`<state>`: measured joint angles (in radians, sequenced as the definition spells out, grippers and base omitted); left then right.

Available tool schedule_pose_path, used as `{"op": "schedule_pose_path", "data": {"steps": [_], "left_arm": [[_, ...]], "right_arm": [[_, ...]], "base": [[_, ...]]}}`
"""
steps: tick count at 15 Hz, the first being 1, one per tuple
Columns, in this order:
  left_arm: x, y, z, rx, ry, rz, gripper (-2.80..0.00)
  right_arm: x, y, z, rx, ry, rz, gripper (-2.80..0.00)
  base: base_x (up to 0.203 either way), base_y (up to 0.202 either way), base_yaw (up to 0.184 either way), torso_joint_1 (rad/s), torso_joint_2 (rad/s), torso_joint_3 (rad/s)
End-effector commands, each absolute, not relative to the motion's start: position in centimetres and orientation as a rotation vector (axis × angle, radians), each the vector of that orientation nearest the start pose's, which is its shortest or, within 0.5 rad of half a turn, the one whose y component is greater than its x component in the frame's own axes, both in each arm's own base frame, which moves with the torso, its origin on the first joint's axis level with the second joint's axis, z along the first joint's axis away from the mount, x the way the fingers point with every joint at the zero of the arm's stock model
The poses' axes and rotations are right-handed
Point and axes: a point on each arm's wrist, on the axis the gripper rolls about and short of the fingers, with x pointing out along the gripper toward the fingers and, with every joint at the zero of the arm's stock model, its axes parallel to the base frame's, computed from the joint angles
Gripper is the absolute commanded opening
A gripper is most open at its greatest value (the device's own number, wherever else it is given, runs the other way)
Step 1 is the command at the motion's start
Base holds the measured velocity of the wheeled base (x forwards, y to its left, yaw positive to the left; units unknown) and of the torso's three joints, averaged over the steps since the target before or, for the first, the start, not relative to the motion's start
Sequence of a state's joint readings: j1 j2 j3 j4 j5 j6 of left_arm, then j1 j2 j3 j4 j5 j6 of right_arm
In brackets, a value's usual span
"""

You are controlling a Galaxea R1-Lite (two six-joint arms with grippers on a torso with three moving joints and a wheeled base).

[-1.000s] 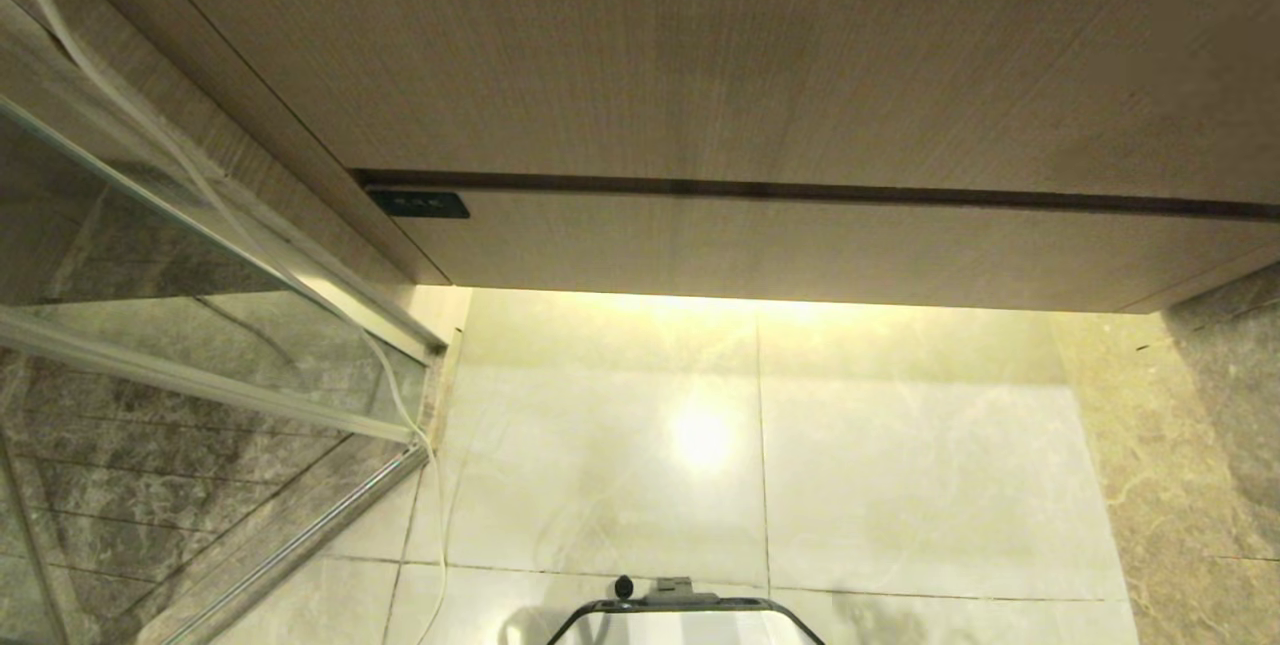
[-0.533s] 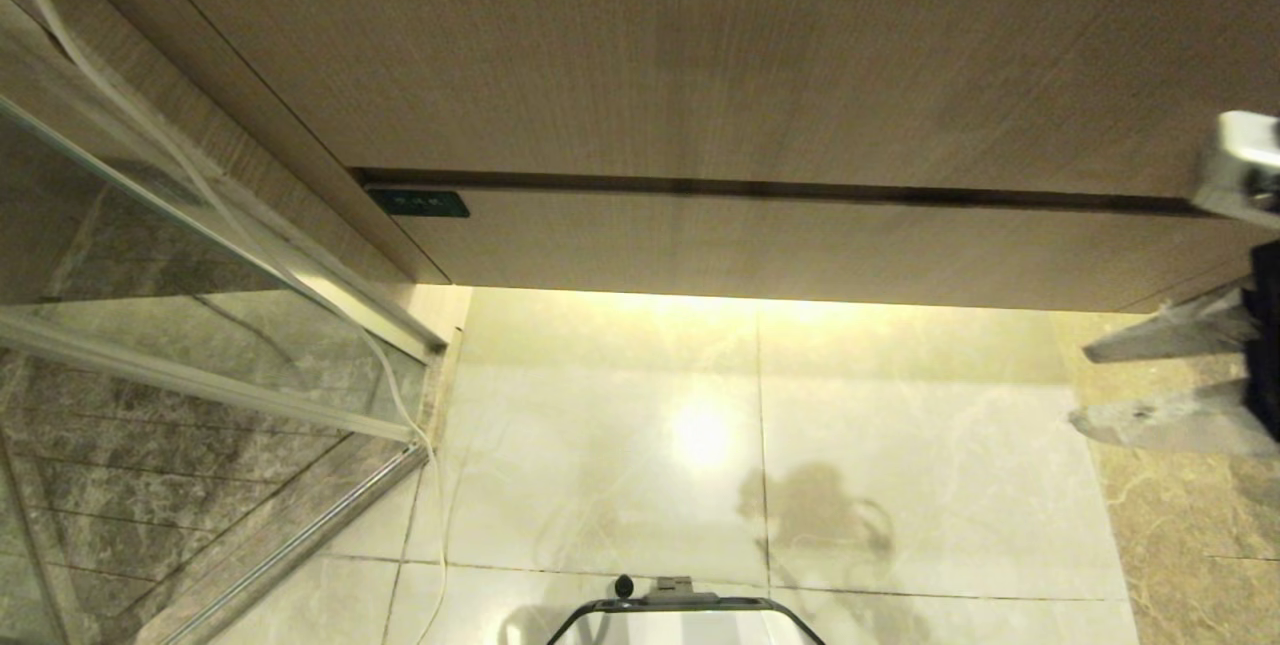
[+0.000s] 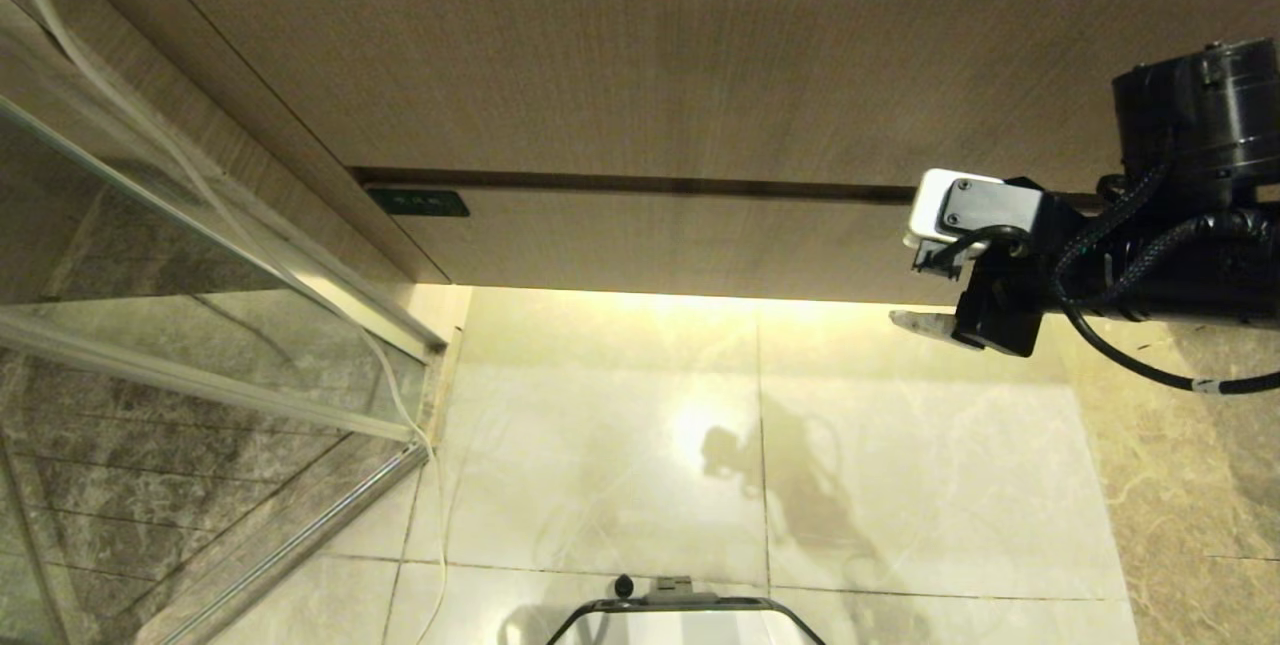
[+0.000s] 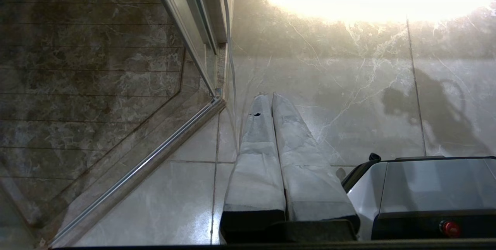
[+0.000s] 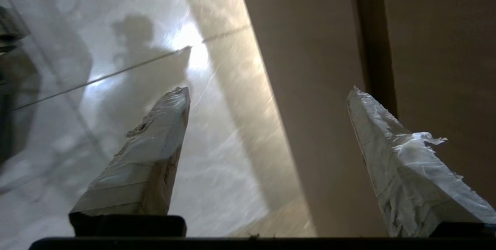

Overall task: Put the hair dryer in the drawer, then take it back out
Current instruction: Pull open the drawer

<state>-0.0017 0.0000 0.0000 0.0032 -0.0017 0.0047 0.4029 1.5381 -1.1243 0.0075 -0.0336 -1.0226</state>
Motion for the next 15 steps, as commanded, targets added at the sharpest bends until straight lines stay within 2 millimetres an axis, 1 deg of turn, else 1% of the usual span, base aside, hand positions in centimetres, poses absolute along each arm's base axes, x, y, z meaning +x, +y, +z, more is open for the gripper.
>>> {"op": "schedule_pose_path", "data": {"steps": [1,3,5,8,10,13,15], "left_arm": [[-2.3,0.0,7.5,0.005,0.005,-0.004,-2.80],[-2.3,0.0,7.5,0.005,0.003,-0.003,-2.80],[-2.3,0.0,7.5,0.005,0.004,-0.003,-2.80],[-2.3,0.0,7.5,0.005,0.004,-0.003,-2.80],[-2.3,0.0,7.5,0.005,0.003,-0.004,-2.80],[-2.3,0.0,7.5,0.005,0.005,-0.004,-2.80],[-2.3,0.0,7.5,0.005,0.004,-0.003,-2.80]], "right_arm": [[25.8,9.8,24.8,-1.115,0.082,0.551,0.00],[26.2,8.5,24.1,-1.180,-0.027,0.507,0.00],[26.7,7.1,23.6,-1.243,-0.064,0.539,0.00],[28.3,6.8,23.0,-1.249,-0.073,0.532,0.00],[28.9,6.7,22.6,-1.248,-0.069,0.527,0.00],[29.8,6.8,21.9,-1.250,-0.047,0.540,0.00],[30.9,7.0,21.8,-1.245,-0.042,0.538,0.00]], "base": [[0.000,0.000,0.000,0.000,0.00,0.000],[0.000,0.000,0.000,0.000,0.00,0.000],[0.000,0.000,0.000,0.000,0.00,0.000],[0.000,0.000,0.000,0.000,0.00,0.000],[0.000,0.000,0.000,0.000,0.00,0.000],[0.000,0.000,0.000,0.000,0.00,0.000],[0.000,0.000,0.000,0.000,0.00,0.000]]}}
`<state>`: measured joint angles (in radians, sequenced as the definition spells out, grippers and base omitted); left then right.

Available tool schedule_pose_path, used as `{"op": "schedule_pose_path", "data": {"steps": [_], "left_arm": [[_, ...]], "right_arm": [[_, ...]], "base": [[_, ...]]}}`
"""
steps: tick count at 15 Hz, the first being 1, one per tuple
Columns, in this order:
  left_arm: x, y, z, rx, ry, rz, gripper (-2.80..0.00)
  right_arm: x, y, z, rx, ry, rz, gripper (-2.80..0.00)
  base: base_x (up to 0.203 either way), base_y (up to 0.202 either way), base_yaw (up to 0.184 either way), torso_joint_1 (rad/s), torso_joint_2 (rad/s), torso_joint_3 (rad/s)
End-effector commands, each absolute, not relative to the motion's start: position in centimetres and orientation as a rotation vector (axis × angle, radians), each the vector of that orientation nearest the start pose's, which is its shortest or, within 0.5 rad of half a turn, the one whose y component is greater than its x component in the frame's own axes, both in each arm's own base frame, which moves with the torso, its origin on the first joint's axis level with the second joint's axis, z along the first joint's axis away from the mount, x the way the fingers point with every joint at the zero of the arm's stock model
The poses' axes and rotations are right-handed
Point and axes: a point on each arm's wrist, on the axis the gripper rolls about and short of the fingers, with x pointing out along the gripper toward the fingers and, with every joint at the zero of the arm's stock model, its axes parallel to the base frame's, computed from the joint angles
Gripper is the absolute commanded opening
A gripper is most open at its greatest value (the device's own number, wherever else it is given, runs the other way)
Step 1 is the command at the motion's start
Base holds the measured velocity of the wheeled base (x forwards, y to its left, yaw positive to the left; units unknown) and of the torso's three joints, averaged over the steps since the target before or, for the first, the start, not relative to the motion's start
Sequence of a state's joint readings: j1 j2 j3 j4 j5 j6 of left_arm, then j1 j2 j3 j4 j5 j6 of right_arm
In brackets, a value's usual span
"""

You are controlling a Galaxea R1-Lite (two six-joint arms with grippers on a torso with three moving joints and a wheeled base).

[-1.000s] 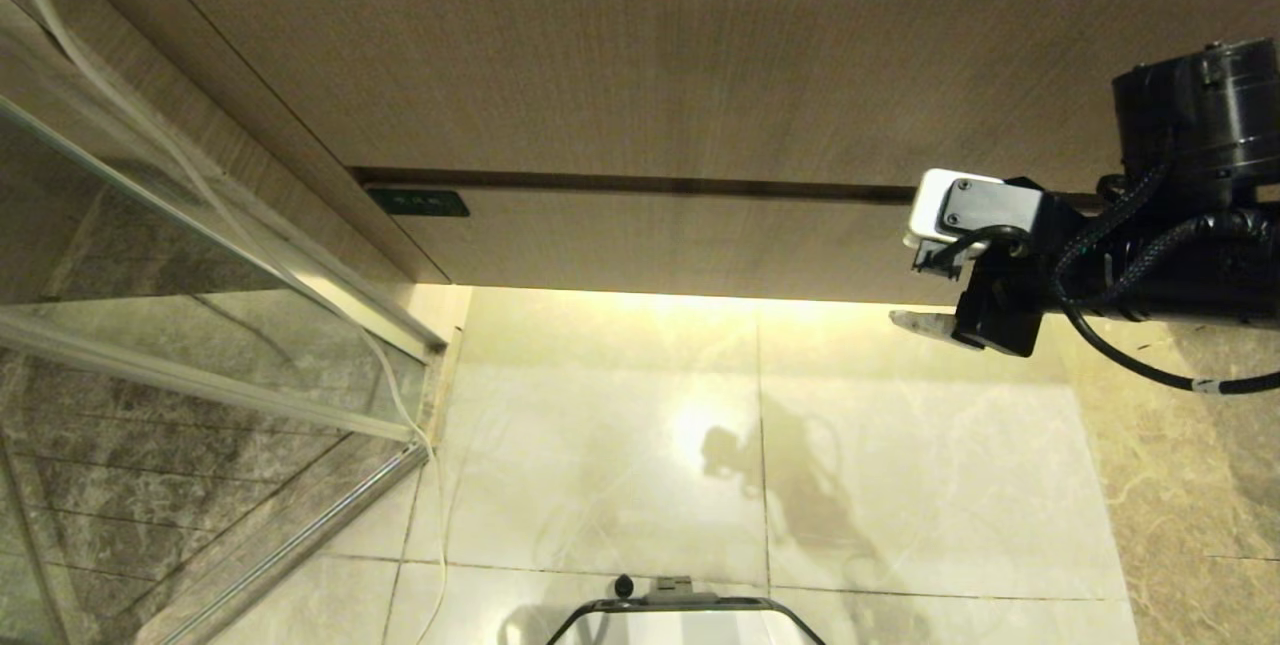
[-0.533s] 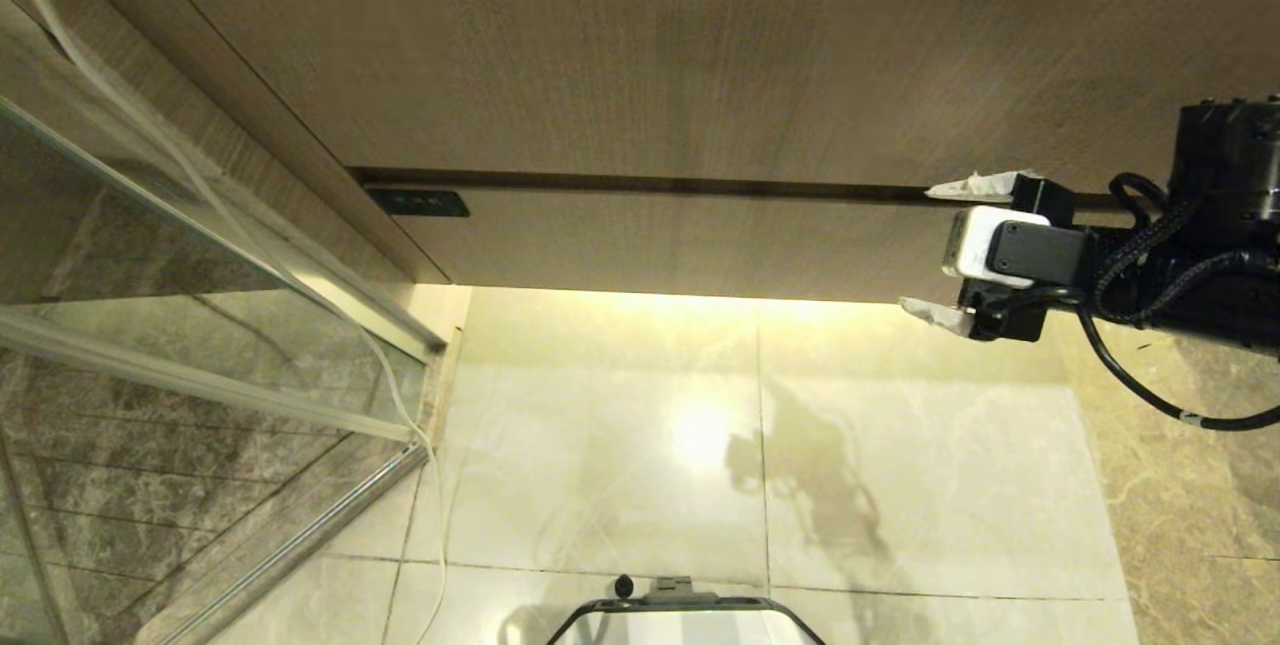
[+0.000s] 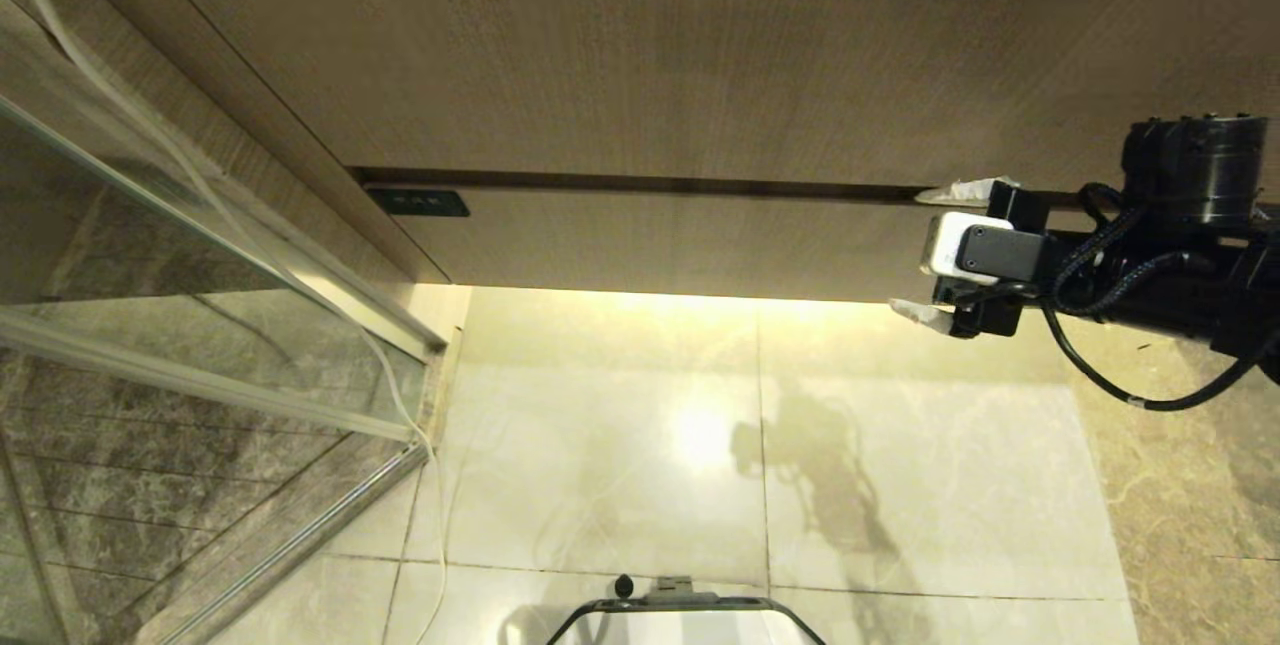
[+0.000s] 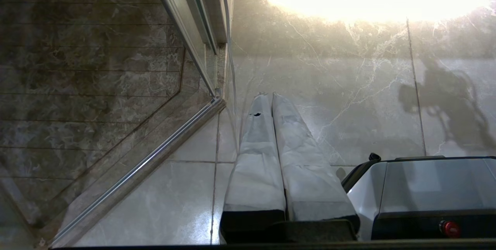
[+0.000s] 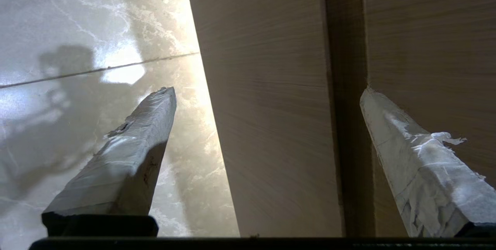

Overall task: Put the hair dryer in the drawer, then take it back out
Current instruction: Pull open the drawer

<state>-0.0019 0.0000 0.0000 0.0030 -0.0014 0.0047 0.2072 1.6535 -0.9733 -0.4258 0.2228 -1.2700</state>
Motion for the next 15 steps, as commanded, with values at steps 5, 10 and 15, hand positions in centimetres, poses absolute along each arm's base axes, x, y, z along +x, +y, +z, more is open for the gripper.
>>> {"op": "schedule_pose_path", "data": {"steps": [5,10,15], "left_arm": [[-2.3,0.0,7.5,0.005,0.005,-0.003,-2.80],[-2.3,0.0,7.5,0.004,0.005,-0.004,-2.80],[-2.3,0.0,7.5,0.005,0.003,-0.003,-2.80]], "right_arm": [[33.0,7.1,21.1,-1.244,-0.024,0.526,0.00],[35.0,7.1,20.6,-1.245,-0.017,0.518,0.00],[36.1,7.2,20.4,-1.247,-0.070,0.483,0.00]], "base": [[0.000,0.000,0.000,0.000,0.00,0.000],[0.000,0.000,0.000,0.000,0.00,0.000],[0.000,0.000,0.000,0.000,0.00,0.000]]}}
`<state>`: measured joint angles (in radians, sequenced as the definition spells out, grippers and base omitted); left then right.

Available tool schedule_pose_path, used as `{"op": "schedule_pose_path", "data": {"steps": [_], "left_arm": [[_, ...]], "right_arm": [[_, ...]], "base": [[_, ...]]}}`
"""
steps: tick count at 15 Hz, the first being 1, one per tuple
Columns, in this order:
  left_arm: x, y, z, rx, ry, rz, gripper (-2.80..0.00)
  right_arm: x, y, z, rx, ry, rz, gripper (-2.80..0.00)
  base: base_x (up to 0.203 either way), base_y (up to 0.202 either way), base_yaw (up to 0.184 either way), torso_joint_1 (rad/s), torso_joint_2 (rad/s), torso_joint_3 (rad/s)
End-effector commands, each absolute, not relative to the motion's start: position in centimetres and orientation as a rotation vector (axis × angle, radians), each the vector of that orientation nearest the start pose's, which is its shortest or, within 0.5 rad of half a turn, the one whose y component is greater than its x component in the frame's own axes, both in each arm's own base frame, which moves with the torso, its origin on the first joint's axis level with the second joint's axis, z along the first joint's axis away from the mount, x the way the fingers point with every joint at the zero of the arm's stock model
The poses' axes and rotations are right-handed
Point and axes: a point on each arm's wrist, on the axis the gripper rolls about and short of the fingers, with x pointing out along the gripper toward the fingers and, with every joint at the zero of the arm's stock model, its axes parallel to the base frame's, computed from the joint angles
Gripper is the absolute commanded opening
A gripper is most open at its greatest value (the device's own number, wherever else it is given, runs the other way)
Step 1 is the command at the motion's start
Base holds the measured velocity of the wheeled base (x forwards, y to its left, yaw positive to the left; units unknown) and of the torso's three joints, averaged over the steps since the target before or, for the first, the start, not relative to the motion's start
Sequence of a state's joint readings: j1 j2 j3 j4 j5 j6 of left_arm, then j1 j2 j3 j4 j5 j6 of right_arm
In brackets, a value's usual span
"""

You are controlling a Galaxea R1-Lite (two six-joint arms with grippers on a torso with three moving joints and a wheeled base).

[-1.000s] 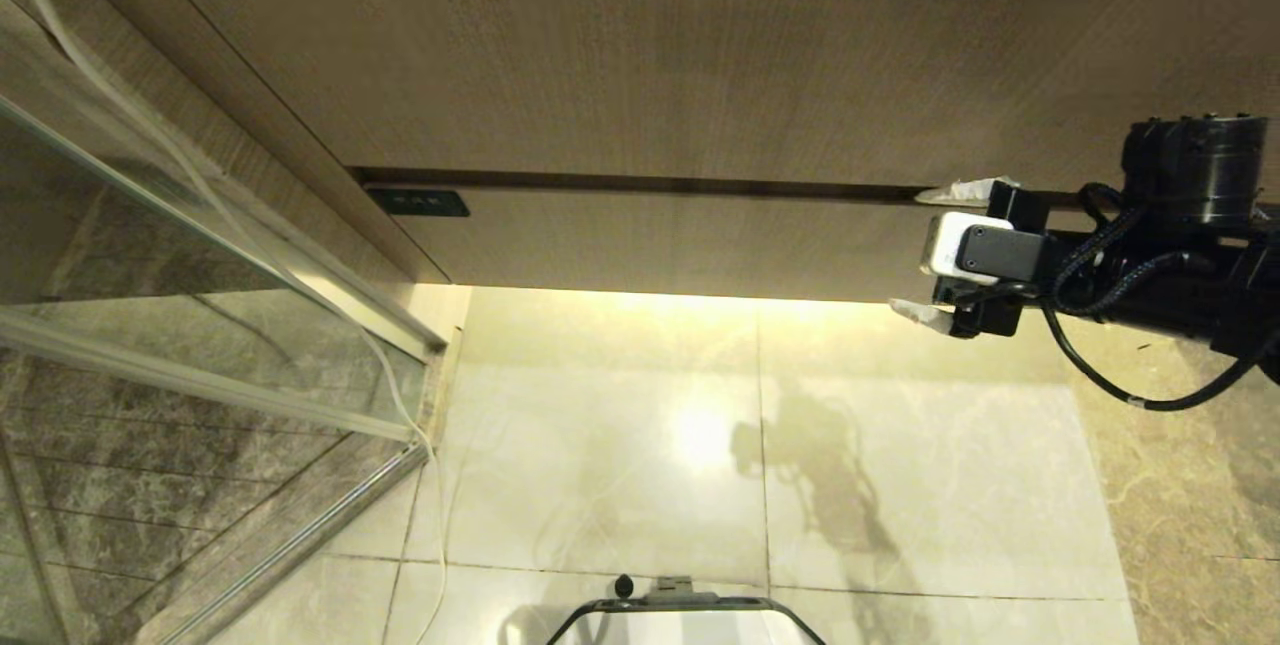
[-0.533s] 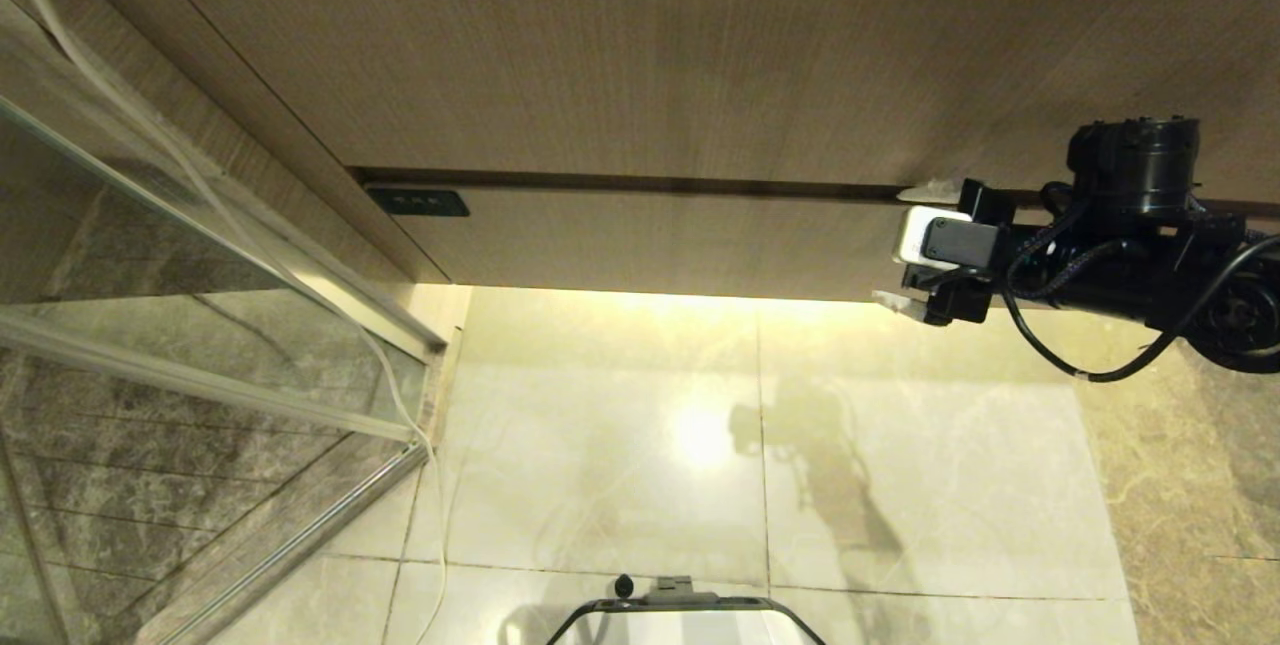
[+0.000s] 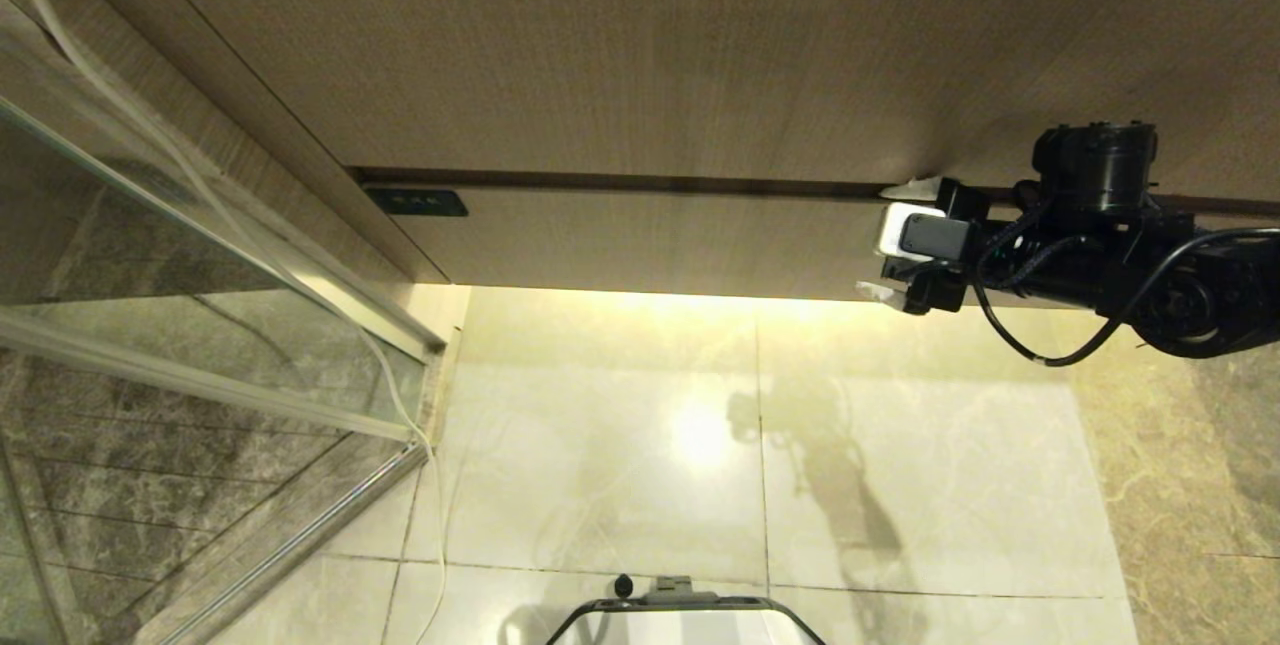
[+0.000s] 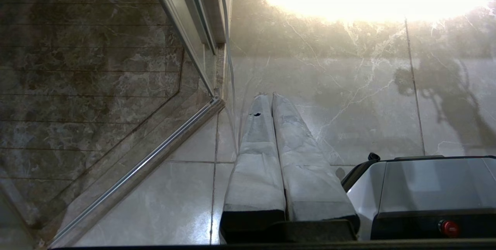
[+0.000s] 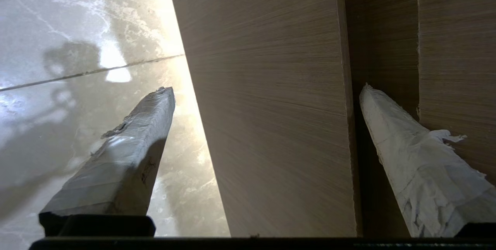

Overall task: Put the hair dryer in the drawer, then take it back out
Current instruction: Pull open the drawer

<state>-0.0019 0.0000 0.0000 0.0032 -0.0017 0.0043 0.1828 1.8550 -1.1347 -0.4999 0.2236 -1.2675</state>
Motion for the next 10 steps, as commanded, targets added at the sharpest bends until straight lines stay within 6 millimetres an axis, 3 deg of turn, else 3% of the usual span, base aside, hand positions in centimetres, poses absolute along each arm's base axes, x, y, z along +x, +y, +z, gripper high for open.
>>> {"op": "schedule_pose_path", "data": {"steps": [1,5,10], "left_arm": [[-2.3,0.0,7.5,0.005,0.003,-0.005,-2.80],[-2.3,0.0,7.5,0.005,0.003,-0.003,-2.80],[-2.3,0.0,7.5,0.005,0.005,-0.005,-2.80]], "right_arm": [[36.2,7.1,20.1,-1.250,-0.053,0.490,0.00],[35.6,6.2,19.0,-1.236,0.118,0.558,0.00],[34.9,5.0,19.0,-1.095,0.365,0.445,0.00]], "base": [[0.000,0.000,0.000,0.000,0.00,0.000],[0.000,0.000,0.000,0.000,0.00,0.000],[0.000,0.000,0.000,0.000,0.00,0.000]]}}
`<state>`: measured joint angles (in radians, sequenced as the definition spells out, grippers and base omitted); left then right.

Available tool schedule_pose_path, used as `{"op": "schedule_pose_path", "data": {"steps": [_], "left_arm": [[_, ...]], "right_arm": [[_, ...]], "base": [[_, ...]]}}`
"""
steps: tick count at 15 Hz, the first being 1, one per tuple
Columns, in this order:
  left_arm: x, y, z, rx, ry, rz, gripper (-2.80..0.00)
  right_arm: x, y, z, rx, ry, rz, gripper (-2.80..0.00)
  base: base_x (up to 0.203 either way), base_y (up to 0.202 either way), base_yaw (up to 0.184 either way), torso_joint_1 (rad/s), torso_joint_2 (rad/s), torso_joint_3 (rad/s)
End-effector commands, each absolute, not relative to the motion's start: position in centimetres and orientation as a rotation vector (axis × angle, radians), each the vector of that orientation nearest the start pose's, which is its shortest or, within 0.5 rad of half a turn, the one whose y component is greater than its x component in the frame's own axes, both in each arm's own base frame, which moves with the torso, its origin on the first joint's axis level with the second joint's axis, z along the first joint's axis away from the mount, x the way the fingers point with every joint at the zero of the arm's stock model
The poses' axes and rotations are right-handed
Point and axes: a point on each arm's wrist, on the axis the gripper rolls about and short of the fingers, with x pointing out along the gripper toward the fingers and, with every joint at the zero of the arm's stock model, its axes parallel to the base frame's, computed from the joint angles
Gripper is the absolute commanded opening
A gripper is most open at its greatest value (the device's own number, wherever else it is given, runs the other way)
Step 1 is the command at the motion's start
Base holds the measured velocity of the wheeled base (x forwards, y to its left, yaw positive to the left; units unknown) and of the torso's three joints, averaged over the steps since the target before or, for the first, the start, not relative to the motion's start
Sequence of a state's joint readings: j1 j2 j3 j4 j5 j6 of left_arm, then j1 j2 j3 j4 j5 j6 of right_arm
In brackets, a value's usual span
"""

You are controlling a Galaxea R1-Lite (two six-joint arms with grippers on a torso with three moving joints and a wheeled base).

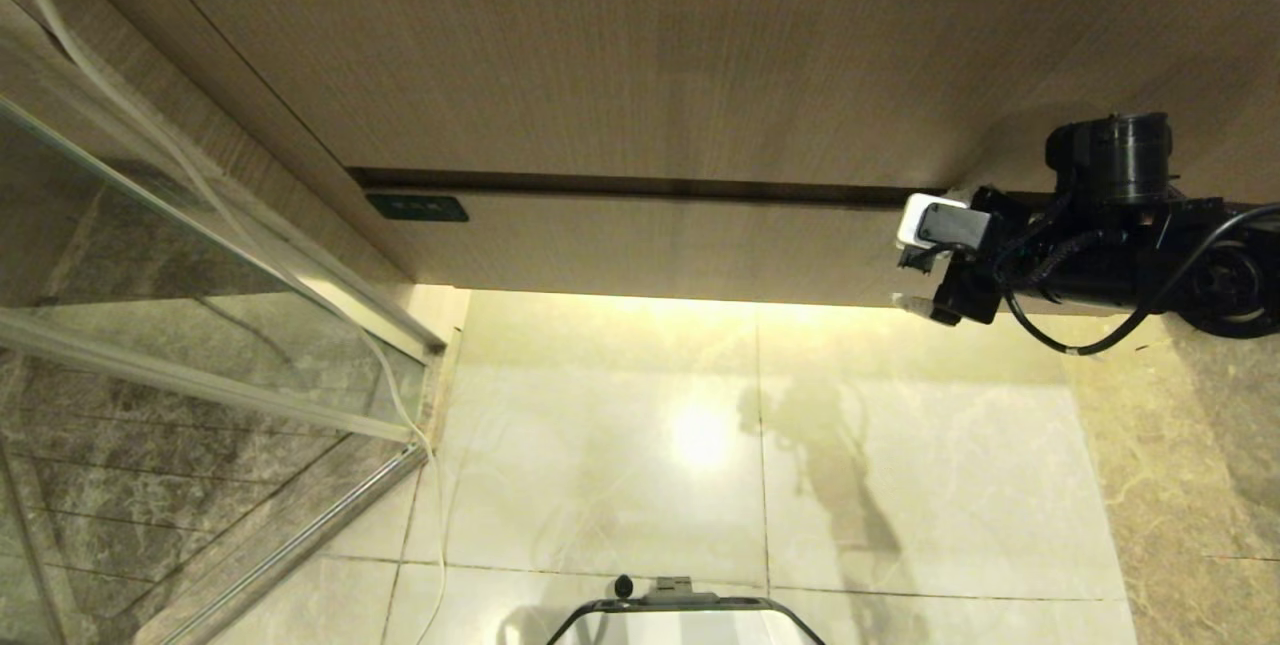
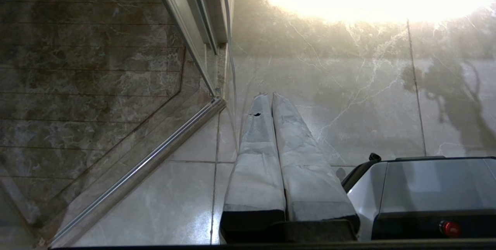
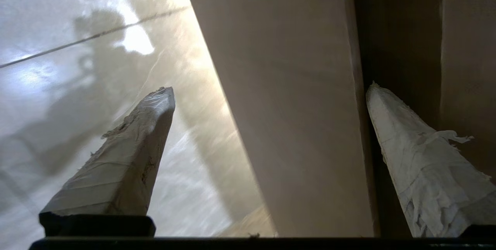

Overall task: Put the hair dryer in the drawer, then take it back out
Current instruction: Pull open the drawer

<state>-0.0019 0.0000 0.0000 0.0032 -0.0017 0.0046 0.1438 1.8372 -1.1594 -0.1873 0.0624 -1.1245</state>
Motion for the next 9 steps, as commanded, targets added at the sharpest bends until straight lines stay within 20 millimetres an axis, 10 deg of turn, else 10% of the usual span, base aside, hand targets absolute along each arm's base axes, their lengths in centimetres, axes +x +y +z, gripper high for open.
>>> {"op": "schedule_pose_path", "data": {"steps": [1,9], "left_arm": [[-2.3,0.0,7.5,0.005,0.004,-0.004,-2.80],[-2.3,0.0,7.5,0.005,0.005,-0.003,-2.80]], "right_arm": [[34.8,5.0,19.0,-1.081,0.380,0.441,0.00],[33.6,4.8,19.0,-1.018,0.470,0.419,0.00]], "base": [[0.000,0.000,0.000,0.000,0.00,0.000],[0.000,0.000,0.000,0.000,0.00,0.000]]}}
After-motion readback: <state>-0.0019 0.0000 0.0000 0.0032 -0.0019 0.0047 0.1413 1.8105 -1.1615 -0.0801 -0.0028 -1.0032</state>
